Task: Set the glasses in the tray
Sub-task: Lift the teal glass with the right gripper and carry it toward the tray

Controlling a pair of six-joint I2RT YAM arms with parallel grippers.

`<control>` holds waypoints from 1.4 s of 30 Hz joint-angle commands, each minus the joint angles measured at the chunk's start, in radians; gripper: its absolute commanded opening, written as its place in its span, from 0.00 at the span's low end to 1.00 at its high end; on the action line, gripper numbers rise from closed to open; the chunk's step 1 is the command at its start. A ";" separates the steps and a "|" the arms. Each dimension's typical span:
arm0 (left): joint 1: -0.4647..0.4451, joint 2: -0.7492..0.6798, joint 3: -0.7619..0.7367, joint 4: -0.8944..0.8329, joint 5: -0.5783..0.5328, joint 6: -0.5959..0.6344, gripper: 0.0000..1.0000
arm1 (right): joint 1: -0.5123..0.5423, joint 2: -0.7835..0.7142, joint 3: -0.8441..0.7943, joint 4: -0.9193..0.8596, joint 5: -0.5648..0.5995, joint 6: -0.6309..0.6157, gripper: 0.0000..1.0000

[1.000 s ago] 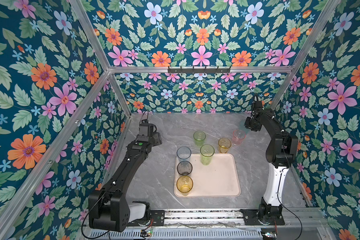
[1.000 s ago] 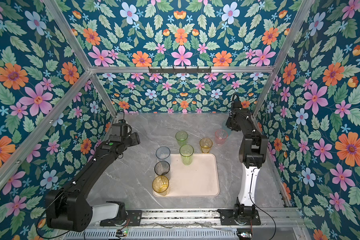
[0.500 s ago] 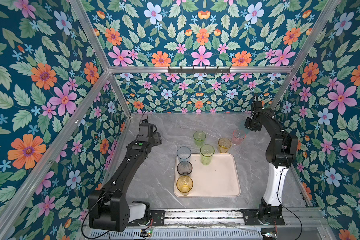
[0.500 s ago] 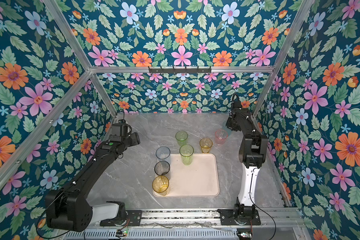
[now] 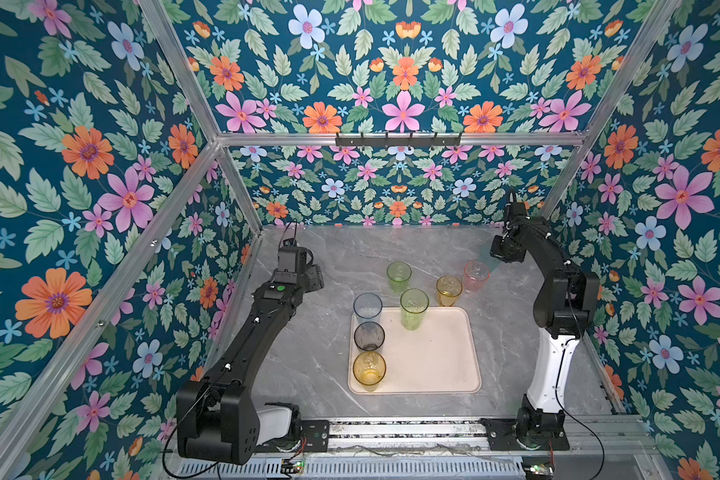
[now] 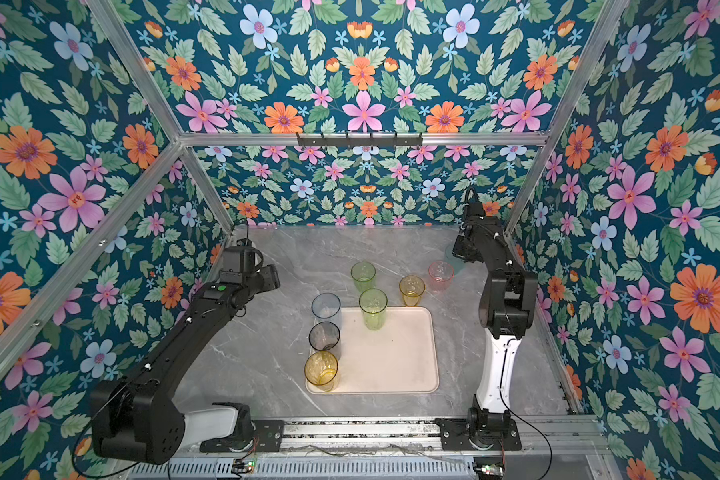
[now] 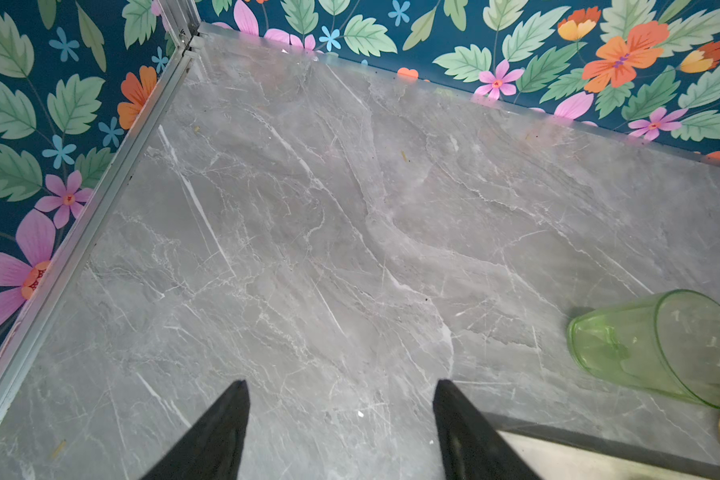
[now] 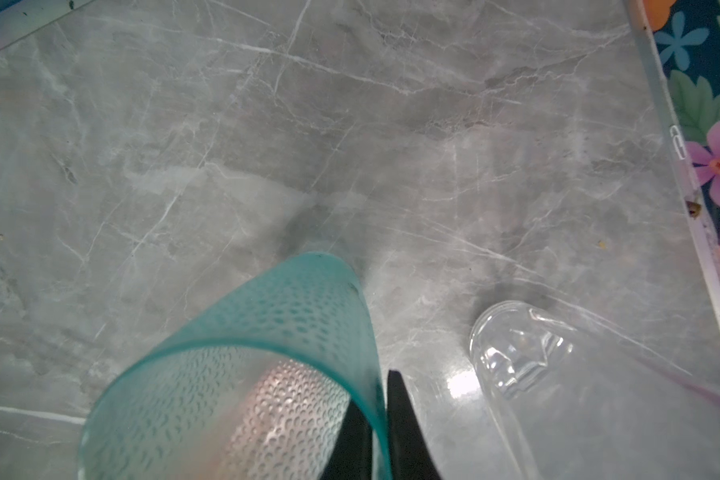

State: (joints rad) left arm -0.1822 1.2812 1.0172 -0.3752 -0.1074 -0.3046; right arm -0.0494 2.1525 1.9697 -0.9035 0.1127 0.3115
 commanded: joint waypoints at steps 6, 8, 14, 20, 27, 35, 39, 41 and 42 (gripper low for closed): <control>0.001 -0.010 0.001 0.012 -0.002 0.017 0.73 | 0.000 -0.039 0.057 -0.081 0.023 -0.035 0.02; 0.001 -0.009 0.001 0.012 0.001 0.015 0.73 | 0.001 -0.059 0.080 -0.119 0.015 -0.037 0.00; 0.001 -0.006 0.003 0.011 0.009 0.014 0.73 | 0.001 -0.149 0.076 -0.143 0.000 -0.038 0.00; 0.001 -0.009 0.003 0.012 0.015 0.011 0.73 | 0.003 -0.212 0.106 -0.184 -0.076 -0.028 0.00; 0.001 -0.023 0.004 0.010 0.012 0.019 0.73 | 0.048 -0.308 0.003 -0.165 -0.065 -0.039 0.00; 0.001 -0.023 0.002 0.010 0.017 0.016 0.73 | 0.131 -0.440 -0.148 -0.148 -0.025 -0.032 0.00; 0.001 -0.020 0.003 0.012 0.021 0.015 0.73 | 0.164 -0.526 -0.226 -0.126 -0.041 -0.014 0.00; 0.001 -0.020 0.003 0.011 0.021 0.014 0.73 | 0.172 -0.559 -0.256 -0.122 -0.053 -0.003 0.00; 0.001 -0.020 0.003 0.011 0.021 0.015 0.73 | 0.174 -0.573 -0.270 -0.121 -0.060 0.003 0.00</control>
State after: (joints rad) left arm -0.1822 1.2617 1.0172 -0.3752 -0.0872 -0.2966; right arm 0.1188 1.6085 1.7184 -1.0466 0.0677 0.2893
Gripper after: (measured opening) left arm 0.733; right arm 0.073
